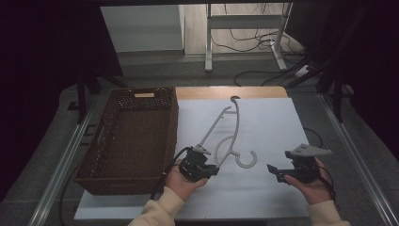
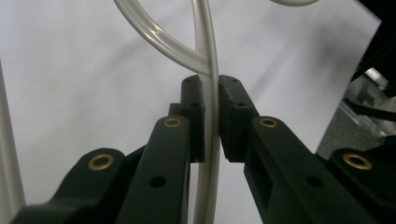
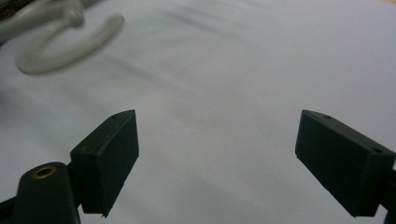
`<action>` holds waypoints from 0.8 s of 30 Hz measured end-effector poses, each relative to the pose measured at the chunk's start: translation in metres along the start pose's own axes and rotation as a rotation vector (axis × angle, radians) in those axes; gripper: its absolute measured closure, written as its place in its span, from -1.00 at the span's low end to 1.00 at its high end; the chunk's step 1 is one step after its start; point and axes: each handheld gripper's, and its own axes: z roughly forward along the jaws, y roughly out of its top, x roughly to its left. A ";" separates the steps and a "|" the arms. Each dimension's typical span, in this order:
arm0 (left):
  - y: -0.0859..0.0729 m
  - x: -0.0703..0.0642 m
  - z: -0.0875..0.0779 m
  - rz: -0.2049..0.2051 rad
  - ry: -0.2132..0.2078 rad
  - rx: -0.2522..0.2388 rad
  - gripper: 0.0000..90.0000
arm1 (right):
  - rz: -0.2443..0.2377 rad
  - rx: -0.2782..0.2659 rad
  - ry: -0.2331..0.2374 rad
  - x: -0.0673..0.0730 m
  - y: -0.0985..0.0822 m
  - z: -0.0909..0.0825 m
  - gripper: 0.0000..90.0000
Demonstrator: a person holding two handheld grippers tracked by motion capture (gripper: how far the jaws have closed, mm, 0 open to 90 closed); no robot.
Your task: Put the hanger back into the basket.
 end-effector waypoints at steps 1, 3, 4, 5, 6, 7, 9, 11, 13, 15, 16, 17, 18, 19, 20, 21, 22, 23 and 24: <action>0.001 0.000 -0.003 -0.004 -0.003 -0.010 0.81 | 0.000 0.004 0.001 0.000 0.000 0.001 -0.71; 0.004 0.000 -0.010 -0.001 -0.010 -0.028 0.81 | -0.003 0.011 0.007 0.001 0.000 0.002 -0.71; 0.005 0.001 -0.014 -0.005 -0.017 -0.042 0.81 | -0.007 0.013 0.009 0.001 0.000 0.002 -0.71; 0.006 0.002 -0.017 -0.006 -0.026 -0.052 0.81 | -0.009 0.014 0.012 0.002 0.000 0.003 -0.71; 0.008 0.002 -0.021 -0.007 -0.027 -0.055 0.81 | -0.014 0.018 0.013 0.002 0.000 0.003 -0.71; 0.009 0.001 -0.024 -0.002 -0.024 -0.060 0.81 | -0.015 0.021 0.014 0.003 0.000 0.004 -0.71; 0.012 0.001 -0.030 0.009 -0.021 -0.072 0.81 | -0.016 0.024 0.017 0.004 0.000 0.005 -0.71; 0.015 -0.001 -0.037 0.015 -0.020 -0.088 0.81 | -0.017 0.025 0.018 0.004 0.000 0.005 -0.71; 0.017 -0.002 -0.043 0.019 -0.025 -0.105 0.81 | -0.019 0.024 0.018 0.005 0.000 0.005 -0.71; 0.019 -0.003 -0.050 0.031 -0.019 -0.111 0.81 | -0.021 0.023 0.017 0.006 0.001 0.005 -0.71; 0.021 -0.003 -0.054 0.034 -0.019 -0.113 0.81 | -0.023 0.021 0.017 0.006 0.001 0.005 -0.71; 0.022 -0.003 -0.057 0.037 -0.017 -0.118 0.81 | -0.026 0.020 0.017 0.006 0.001 0.005 -0.71; 0.023 -0.003 -0.060 0.035 -0.017 -0.126 0.81 | -0.025 0.020 0.019 0.006 0.001 0.005 -0.71; 0.024 -0.002 -0.063 0.041 -0.013 -0.126 0.81 | -0.026 0.020 0.019 0.007 0.001 0.005 -0.71; 0.025 -0.002 -0.066 0.044 -0.007 -0.132 0.81 | -0.026 0.020 0.020 0.007 0.001 0.005 -0.71; 0.025 -0.001 -0.068 0.044 -0.003 -0.141 0.81 | -0.029 0.020 0.020 0.007 0.001 0.005 -0.71; 0.026 0.000 -0.071 0.043 -0.002 -0.150 0.81 | -0.029 0.020 0.023 0.007 0.001 0.005 -0.71; 0.026 0.001 -0.073 0.044 -0.003 -0.151 0.81 | -0.031 0.019 0.026 0.007 0.001 0.005 -0.71; 0.026 0.002 -0.075 0.040 -0.005 -0.154 0.81 | -0.031 0.018 0.027 0.007 0.001 0.005 -0.71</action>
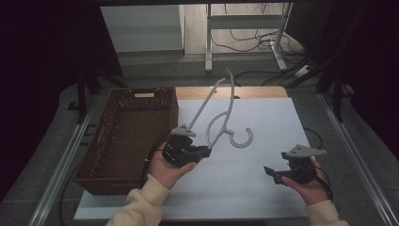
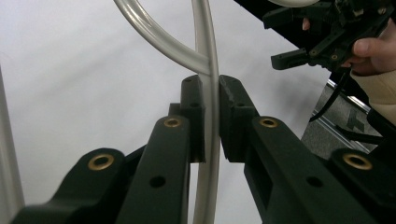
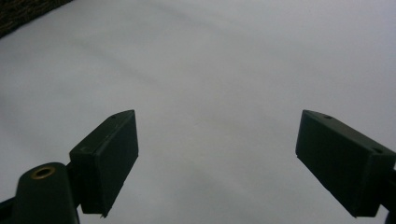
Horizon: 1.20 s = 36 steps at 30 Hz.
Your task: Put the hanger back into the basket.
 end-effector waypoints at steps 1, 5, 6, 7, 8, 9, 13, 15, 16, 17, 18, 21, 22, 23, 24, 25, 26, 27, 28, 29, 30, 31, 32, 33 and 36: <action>0.000 0.001 -0.001 -0.004 -0.005 -0.003 0.81 | 0.001 -0.002 0.000 0.000 0.000 0.000 -0.71; 0.000 0.004 -0.005 -0.008 -0.012 -0.006 0.81 | -0.004 -0.002 -0.001 0.001 0.000 0.000 -0.71; 0.001 0.004 -0.006 -0.009 -0.013 -0.006 0.81 | -0.004 -0.001 0.000 0.001 0.000 0.000 -0.71; 0.001 0.005 -0.007 -0.009 -0.014 -0.008 0.81 | -0.004 0.000 0.000 0.001 0.000 0.000 -0.71; 0.001 0.005 -0.008 -0.012 -0.017 -0.013 0.81 | -0.004 0.000 0.000 0.001 0.000 0.000 -0.71; 0.001 0.006 -0.009 -0.012 -0.020 -0.017 0.81 | -0.004 0.000 -0.002 0.001 0.000 0.000 -0.71; 0.003 0.005 -0.013 -0.012 -0.030 -0.024 0.81 | -0.004 0.002 -0.002 0.001 0.000 0.001 -0.71; 0.005 0.003 -0.017 -0.002 -0.021 -0.030 0.81 | -0.004 0.003 -0.001 0.001 0.000 0.001 -0.71; 0.007 0.002 -0.019 0.002 -0.018 -0.038 0.81 | -0.005 0.004 -0.001 0.001 0.000 0.001 -0.71; 0.008 0.002 -0.021 0.006 -0.015 -0.045 0.81 | -0.006 0.003 -0.001 0.001 0.000 0.001 -0.71; 0.010 0.002 -0.024 0.009 -0.011 -0.049 0.81 | -0.006 0.005 0.000 0.002 0.000 0.001 -0.71; 0.012 0.003 -0.029 0.014 -0.003 -0.057 0.81 | -0.003 0.003 -0.002 0.002 0.000 0.001 -0.71; 0.013 0.004 -0.031 0.013 -0.001 -0.058 0.81 | -0.005 0.003 -0.002 0.002 0.000 0.001 -0.71; 0.013 0.005 -0.032 0.012 0.001 -0.060 0.81 | -0.006 0.003 -0.002 0.001 0.000 0.001 -0.71; 0.013 0.007 -0.033 0.009 0.003 -0.063 0.81 | -0.006 0.003 -0.002 0.001 0.000 0.001 -0.71; 0.013 0.008 -0.035 0.006 0.005 -0.064 0.81 | -0.005 0.004 -0.003 0.001 0.000 0.001 -0.71; 0.013 0.010 -0.036 0.005 0.008 -0.066 0.81 | -0.004 0.004 -0.002 0.001 0.000 0.001 -0.71; 0.013 0.012 -0.038 0.001 0.010 -0.066 0.81 | -0.004 0.004 -0.003 0.001 0.000 0.001 -0.71; 0.013 0.013 -0.039 -0.001 0.013 -0.069 0.81 | -0.004 0.005 -0.003 0.001 0.000 0.001 -0.71; 0.013 0.015 -0.040 -0.002 0.015 -0.070 0.81 | -0.004 0.006 -0.004 0.001 0.000 0.001 -0.71; 0.013 0.016 -0.042 -0.006 0.018 -0.073 0.81 | -0.005 0.007 -0.004 0.001 0.000 0.001 -0.71; 0.012 0.018 -0.043 -0.006 0.023 -0.074 0.81 | -0.005 0.007 -0.003 0.001 0.000 0.001 -0.71; 0.012 0.019 -0.044 -0.009 0.025 -0.075 0.81 | -0.005 0.008 -0.002 0.001 0.000 0.001 -0.71; 0.012 0.021 -0.046 -0.012 0.027 -0.077 0.81 | -0.006 0.008 -0.003 0.001 0.000 0.001 -0.71; 0.012 0.026 -0.050 -0.017 0.036 -0.080 0.81 | -0.006 0.006 -0.003 0.001 0.000 0.001 -0.71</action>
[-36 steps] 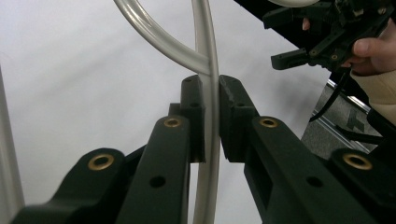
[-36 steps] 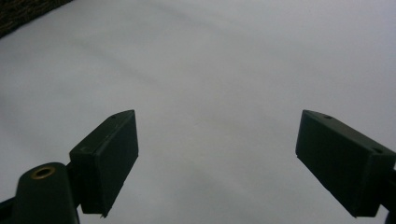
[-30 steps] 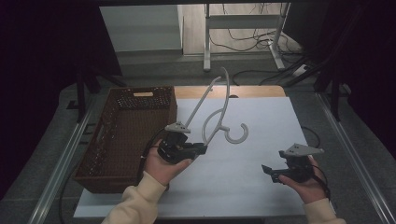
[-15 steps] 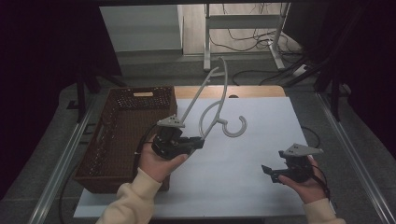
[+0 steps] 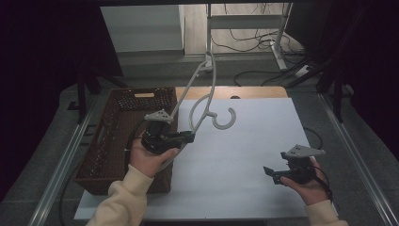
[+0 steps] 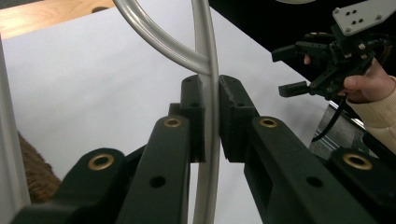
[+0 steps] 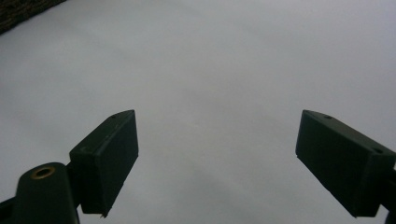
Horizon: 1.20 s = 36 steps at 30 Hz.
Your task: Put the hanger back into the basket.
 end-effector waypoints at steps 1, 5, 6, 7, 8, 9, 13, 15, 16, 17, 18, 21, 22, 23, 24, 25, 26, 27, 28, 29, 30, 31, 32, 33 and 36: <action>0.000 0.002 -0.001 -0.004 0.004 -0.004 0.81 | -0.001 0.000 0.000 0.000 0.000 0.000 -0.71; 0.000 0.009 -0.006 -0.016 0.020 -0.008 0.81 | 0.002 0.001 0.000 0.000 0.000 0.000 -0.71; -0.001 0.010 -0.007 -0.020 0.022 -0.010 0.82 | 0.002 0.003 0.000 0.000 0.000 0.000 -0.71; -0.001 0.012 -0.009 -0.024 0.024 -0.013 0.81 | 0.003 0.001 -0.001 0.000 0.000 0.000 -0.71; -0.001 0.014 -0.010 -0.025 0.027 -0.014 0.81 | 0.003 0.001 -0.001 0.000 0.000 0.000 -0.71; -0.001 0.016 -0.010 -0.027 0.031 -0.017 0.81 | 0.002 0.003 0.000 0.000 0.000 0.000 -0.71; -0.002 0.024 -0.013 -0.035 0.051 -0.012 0.81 | 0.002 0.004 0.001 0.000 0.000 0.000 -0.71; -0.002 0.027 -0.016 -0.042 0.057 -0.014 0.81 | 0.002 0.003 0.001 0.000 0.000 0.001 -0.71; -0.003 0.029 -0.017 -0.046 0.061 -0.016 0.81 | 0.003 0.003 0.001 0.000 0.000 0.001 -0.71; -0.003 0.031 -0.018 -0.048 0.064 -0.016 0.81 | 0.003 0.003 0.001 0.000 0.000 0.001 -0.71; -0.003 0.033 -0.019 -0.051 0.067 -0.016 0.81 | 0.004 0.002 0.002 0.000 0.001 0.001 -0.71; -0.004 0.038 -0.023 -0.059 0.079 -0.015 0.81 | 0.004 0.003 0.001 0.001 0.001 0.001 -0.71; -0.004 0.039 -0.024 -0.062 0.083 -0.016 0.81 | 0.004 0.004 0.000 0.001 0.000 0.002 -0.71; -0.004 0.042 -0.025 -0.064 0.088 -0.015 0.81 | 0.004 0.005 0.001 0.001 0.000 0.002 -0.71; -0.004 0.042 -0.025 -0.064 0.088 -0.015 0.81 | 0.004 0.005 0.001 0.001 0.000 0.002 -0.71; -0.004 0.043 -0.026 -0.065 0.089 -0.016 0.81 | 0.001 0.003 -0.001 0.001 0.000 0.002 -0.71; -0.004 0.044 -0.027 -0.064 0.090 -0.014 0.81 | 0.002 0.003 -0.001 0.000 0.001 0.002 -0.71; -0.004 0.046 -0.027 -0.065 0.089 -0.013 0.81 | 0.001 0.003 -0.001 0.000 0.001 0.001 -0.71; -0.004 0.047 -0.028 -0.067 0.087 -0.012 0.81 | 0.001 0.003 -0.002 0.000 0.000 0.001 -0.71; -0.004 0.048 -0.028 -0.071 0.086 -0.011 0.81 | 0.001 0.003 -0.002 0.000 0.000 0.001 -0.71; -0.004 0.050 -0.028 -0.072 0.087 -0.008 0.81 | 0.002 0.004 -0.003 0.000 0.000 0.002 -0.71; -0.004 0.051 -0.027 -0.069 0.091 -0.003 0.81 | 0.003 0.006 -0.002 0.000 0.000 0.002 -0.71; -0.004 0.052 -0.027 -0.070 0.095 0.002 0.81 | 0.003 0.007 -0.002 0.000 0.000 0.003 -0.71; -0.005 0.053 -0.027 -0.070 0.097 0.003 0.81 | 0.002 0.010 -0.001 0.000 0.000 0.003 -0.71; -0.005 0.056 -0.028 -0.075 0.100 0.001 0.81 | 0.005 0.011 0.000 0.001 0.001 0.003 -0.71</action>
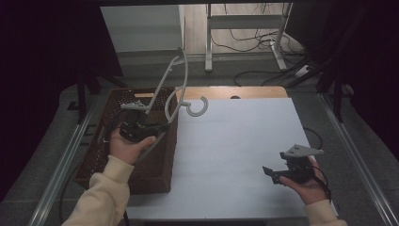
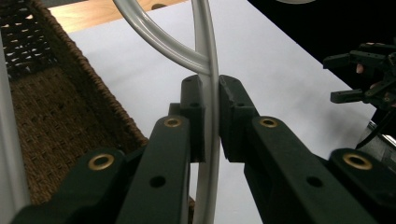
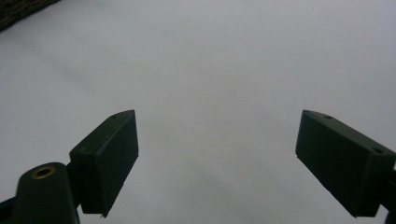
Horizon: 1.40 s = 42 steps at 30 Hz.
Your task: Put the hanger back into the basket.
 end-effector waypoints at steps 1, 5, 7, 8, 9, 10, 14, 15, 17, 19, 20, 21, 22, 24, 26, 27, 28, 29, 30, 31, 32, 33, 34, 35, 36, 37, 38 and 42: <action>0.000 0.001 -0.001 -0.003 0.000 -0.001 0.81 | 0.000 0.000 0.000 0.000 0.000 0.000 -0.71; -0.001 0.005 -0.003 -0.006 0.006 0.001 0.81 | -0.004 -0.002 -0.002 -0.001 0.000 0.000 -0.71; -0.002 0.008 -0.003 -0.009 0.009 0.000 0.81 | -0.003 -0.003 -0.003 -0.001 0.000 0.000 -0.71; -0.002 0.009 -0.003 -0.008 0.009 0.002 0.81 | -0.003 -0.003 -0.002 -0.001 0.000 0.000 -0.71; -0.002 0.010 -0.003 -0.008 0.012 0.005 0.81 | -0.003 -0.001 -0.002 -0.001 0.000 0.000 -0.71; -0.003 0.011 -0.003 -0.009 0.015 0.008 0.81 | -0.003 -0.001 -0.002 -0.001 0.000 0.000 -0.71; -0.004 0.015 -0.004 -0.008 0.016 0.009 0.81 | 0.000 0.001 0.001 0.000 0.000 0.001 -0.71; -0.004 0.016 -0.005 -0.007 0.018 0.009 0.81 | -0.001 0.000 0.002 0.000 0.000 0.001 -0.71; -0.005 0.017 -0.005 -0.007 0.022 0.011 0.81 | 0.000 0.000 0.004 0.000 0.000 0.001 -0.71; -0.005 0.019 -0.006 -0.008 0.025 0.012 0.81 | -0.003 0.000 0.006 0.000 0.000 0.002 -0.71; -0.006 0.020 -0.006 -0.009 0.027 0.013 0.81 | -0.006 0.000 0.006 0.000 0.000 0.002 -0.71; -0.006 0.020 -0.007 -0.009 0.027 0.014 0.81 | -0.005 -0.003 0.008 0.000 0.000 0.002 -0.71; -0.007 0.021 -0.007 -0.011 0.030 0.015 0.81 | -0.005 -0.004 0.009 0.000 0.000 0.001 -0.71; -0.007 0.022 -0.008 -0.008 0.033 0.016 0.81 | -0.007 -0.008 0.013 0.000 0.000 0.001 -0.72; -0.008 0.024 -0.008 -0.006 0.036 0.018 0.81 | -0.008 -0.007 0.013 0.000 0.000 0.001 -0.72; -0.009 0.025 -0.008 -0.003 0.035 0.019 0.81 | -0.007 -0.005 0.013 0.000 0.000 0.001 -0.72; -0.009 0.026 -0.008 0.000 0.037 0.022 0.81 | -0.007 -0.004 0.014 0.000 0.000 0.002 -0.72; -0.010 0.027 -0.008 0.000 0.039 0.025 0.81 | -0.006 -0.003 0.014 0.000 0.000 0.002 -0.72; -0.010 0.027 -0.008 0.000 0.040 0.027 0.81 | -0.007 -0.001 0.015 0.000 0.000 0.002 -0.72; -0.012 0.028 -0.009 0.000 0.043 0.032 0.81 | -0.007 -0.001 0.015 0.000 0.000 0.002 -0.72; -0.013 0.029 -0.009 0.001 0.042 0.034 0.81 | -0.011 0.000 0.015 0.000 0.000 0.002 -0.71; -0.015 0.029 -0.009 0.005 0.042 0.036 0.81 | -0.010 0.001 0.015 0.000 0.000 0.002 -0.71; -0.018 0.030 -0.009 0.011 0.038 0.037 0.81 | -0.010 0.002 0.015 0.000 0.000 0.001 -0.72; -0.020 0.032 -0.010 0.015 0.036 0.039 0.81 | -0.009 0.000 0.014 0.000 -0.001 0.001 -0.72; -0.021 0.032 -0.011 0.016 0.038 0.042 0.81 | -0.007 -0.001 0.015 -0.001 -0.001 0.001 -0.72; -0.024 0.034 -0.012 0.017 0.036 0.044 0.81 | -0.010 -0.001 0.014 -0.001 -0.001 0.001 -0.72; -0.026 0.035 -0.013 0.020 0.035 0.046 0.81 | -0.009 -0.001 0.013 -0.001 -0.001 0.001 -0.72; -0.034 0.040 -0.016 0.033 0.053 0.077 0.81 | -0.011 0.005 0.013 0.000 -0.001 0.002 -0.72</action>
